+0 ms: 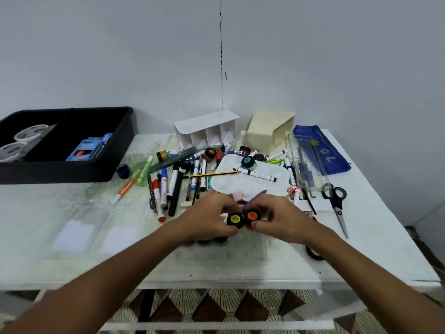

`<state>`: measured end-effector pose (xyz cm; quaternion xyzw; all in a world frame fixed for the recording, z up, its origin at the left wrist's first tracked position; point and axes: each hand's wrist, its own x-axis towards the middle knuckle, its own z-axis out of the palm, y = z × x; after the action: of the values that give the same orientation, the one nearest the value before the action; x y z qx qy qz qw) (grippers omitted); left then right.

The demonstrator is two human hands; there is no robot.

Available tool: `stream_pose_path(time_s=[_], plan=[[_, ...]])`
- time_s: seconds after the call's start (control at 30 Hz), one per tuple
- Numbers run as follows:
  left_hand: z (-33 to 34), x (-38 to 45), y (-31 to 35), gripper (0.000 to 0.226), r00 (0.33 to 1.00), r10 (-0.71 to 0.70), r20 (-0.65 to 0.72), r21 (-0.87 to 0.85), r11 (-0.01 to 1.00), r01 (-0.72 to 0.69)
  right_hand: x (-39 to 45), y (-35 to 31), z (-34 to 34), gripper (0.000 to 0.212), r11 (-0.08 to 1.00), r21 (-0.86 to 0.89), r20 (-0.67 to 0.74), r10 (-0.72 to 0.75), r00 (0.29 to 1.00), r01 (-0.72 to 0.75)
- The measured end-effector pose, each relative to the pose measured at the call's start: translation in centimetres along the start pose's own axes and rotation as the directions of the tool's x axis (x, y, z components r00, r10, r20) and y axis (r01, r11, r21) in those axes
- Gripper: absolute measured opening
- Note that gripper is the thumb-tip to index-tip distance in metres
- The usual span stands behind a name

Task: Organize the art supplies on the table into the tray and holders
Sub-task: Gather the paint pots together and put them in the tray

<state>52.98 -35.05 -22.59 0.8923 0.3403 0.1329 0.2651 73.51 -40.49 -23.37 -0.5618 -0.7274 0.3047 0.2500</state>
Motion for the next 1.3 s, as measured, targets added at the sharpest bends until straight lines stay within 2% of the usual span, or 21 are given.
stream_pose_path(time_s=[0.13, 0.27, 0.47, 0.7, 0.8, 0.9, 1.0, 1.13, 1.3], plan=[[1.3, -0.8, 0.4, 0.035, 1.000, 0.002, -0.022, 0.107, 0.994, 0.001, -0.8, -0.1, 0.3, 0.039, 0.971, -0.232, 0.035, -0.049, 0.998, 0.056], [2.0, -1.3, 0.8, 0.041, 0.999, -0.013, -0.031, 0.179, 0.984, 0.018, -1.3, -0.1, 0.2, 0.037, 0.940, -0.325, 0.058, -0.093, 0.994, 0.107], [3.2, -2.2, 0.6, 0.048, 0.999, -0.035, -0.004, 0.306, 0.951, 0.035, -1.5, 0.3, 1.1, 0.038, 0.935, -0.340, 0.090, -0.072, 0.993, 0.099], [3.7, -2.4, 0.4, 0.046, 0.998, -0.005, -0.055, 0.341, 0.940, 0.024, -2.0, 0.8, 1.8, 0.038, 0.884, -0.458, 0.094, -0.063, 0.994, 0.100], [4.0, -2.0, 0.2, 0.046, 0.999, 0.015, -0.045, 0.378, 0.926, 0.004, -2.3, 1.1, 2.0, 0.037, 0.888, -0.450, 0.074, -0.070, 0.995, 0.096], [4.2, -2.0, 0.1, 0.047, 0.997, 0.055, -0.046, 0.402, 0.915, -0.032, -2.4, 1.1, 2.1, 0.040, 0.905, -0.414, 0.041, -0.089, 0.995, 0.098], [4.0, -2.3, -0.3, 0.043, 0.987, 0.152, -0.048, 0.453, 0.884, -0.114, -2.3, 1.0, 2.2, 0.033, 0.902, -0.418, 0.041, -0.100, 0.994, 0.108], [4.4, -2.8, -1.1, 0.041, 0.966, 0.254, -0.050, 0.505, 0.841, -0.195, -1.8, 0.6, 2.0, 0.026, 0.884, -0.443, 0.102, -0.115, 0.988, 0.149], [4.5, -2.7, -1.3, 0.041, 0.958, 0.281, -0.057, 0.497, 0.840, -0.216, -0.9, -0.3, 1.2, 0.027, 0.846, -0.512, 0.188, -0.058, 0.981, 0.148]])
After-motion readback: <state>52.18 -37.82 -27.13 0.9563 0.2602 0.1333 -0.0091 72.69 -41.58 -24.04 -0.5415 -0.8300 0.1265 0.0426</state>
